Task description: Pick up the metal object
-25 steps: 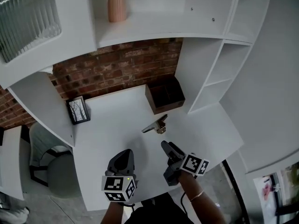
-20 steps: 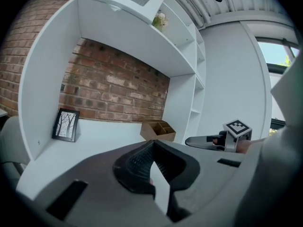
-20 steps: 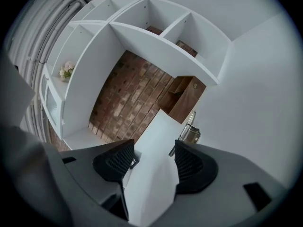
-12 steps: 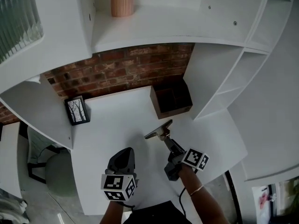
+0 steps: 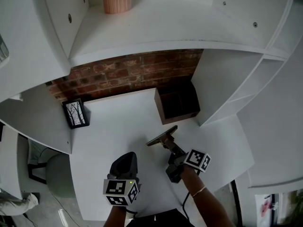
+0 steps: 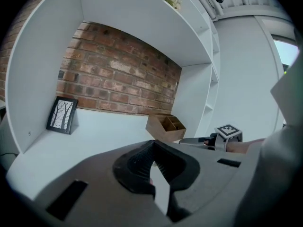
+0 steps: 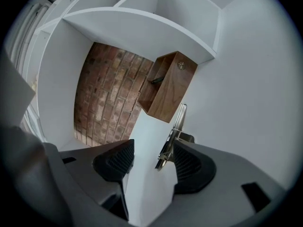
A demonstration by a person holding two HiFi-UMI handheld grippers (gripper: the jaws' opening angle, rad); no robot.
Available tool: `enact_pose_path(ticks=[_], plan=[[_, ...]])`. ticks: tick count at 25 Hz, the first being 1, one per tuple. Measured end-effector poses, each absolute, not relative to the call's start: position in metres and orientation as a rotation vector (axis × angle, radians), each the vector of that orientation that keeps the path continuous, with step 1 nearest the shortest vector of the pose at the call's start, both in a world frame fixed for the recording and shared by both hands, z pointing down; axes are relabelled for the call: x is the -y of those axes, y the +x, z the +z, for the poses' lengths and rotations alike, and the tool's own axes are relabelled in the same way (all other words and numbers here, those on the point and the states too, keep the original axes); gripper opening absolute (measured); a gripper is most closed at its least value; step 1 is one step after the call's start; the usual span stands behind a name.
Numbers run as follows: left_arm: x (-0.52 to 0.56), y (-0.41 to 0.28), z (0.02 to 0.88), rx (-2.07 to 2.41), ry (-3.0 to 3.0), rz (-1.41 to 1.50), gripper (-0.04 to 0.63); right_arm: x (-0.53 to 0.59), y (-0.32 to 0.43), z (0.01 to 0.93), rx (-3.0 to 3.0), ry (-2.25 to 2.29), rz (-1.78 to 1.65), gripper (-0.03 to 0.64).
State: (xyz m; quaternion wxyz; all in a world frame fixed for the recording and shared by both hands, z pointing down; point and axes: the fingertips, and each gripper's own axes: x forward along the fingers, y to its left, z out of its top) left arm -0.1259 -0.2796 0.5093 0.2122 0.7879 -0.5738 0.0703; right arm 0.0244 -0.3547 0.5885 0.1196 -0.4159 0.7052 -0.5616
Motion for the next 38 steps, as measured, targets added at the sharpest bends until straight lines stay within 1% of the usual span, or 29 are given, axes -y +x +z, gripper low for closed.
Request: enact_pose_path(ticks=[3,5,9,12,18,21,27,33,38], plan=[[0.284,-0.128,0.513,1.607,2.165,0.197,0.009,0.360,0.022,0.594,-2.046,-1.193,-1.681,0.239],[0.286,-0.129,0.515,1.615,2.150,0.194,0.009,0.363,0.021,0.596,-2.031,-1.180,-1.700,0.217],[0.287,-0.133,0.517,1.638,2.121,0.191,0.009,0.368,0.022,0.603,-2.014,-1.186,-1.747,0.145],[0.287,-0.137,0.519,1.654,2.096,0.190,0.009,0.369,0.024,0.611,-1.974,-1.199,-1.791,0.056],[0.286,-0.142,0.521,1.675,2.061,0.181,0.009,0.372,0.022,0.612,-1.962,-1.166,-1.813,0.051],[0.287,-0.141,0.521,1.676,2.059,0.177,0.009,0.372,0.021,0.611,-1.992,-1.166,-1.808,0.029],[0.283,-0.140,0.517,1.678,2.060,0.173,0.009,0.364,0.020,0.605,-2.024,-1.147,-1.798,0.011],[0.276,-0.137,0.511,1.674,2.073,0.160,0.009,0.349,0.018,0.583,-2.137,-1.106,-1.717,0.008],[0.271,-0.134,0.501,1.668,2.104,0.142,0.009,0.335,0.015,0.547,-2.252,-1.089,-1.561,0.007]])
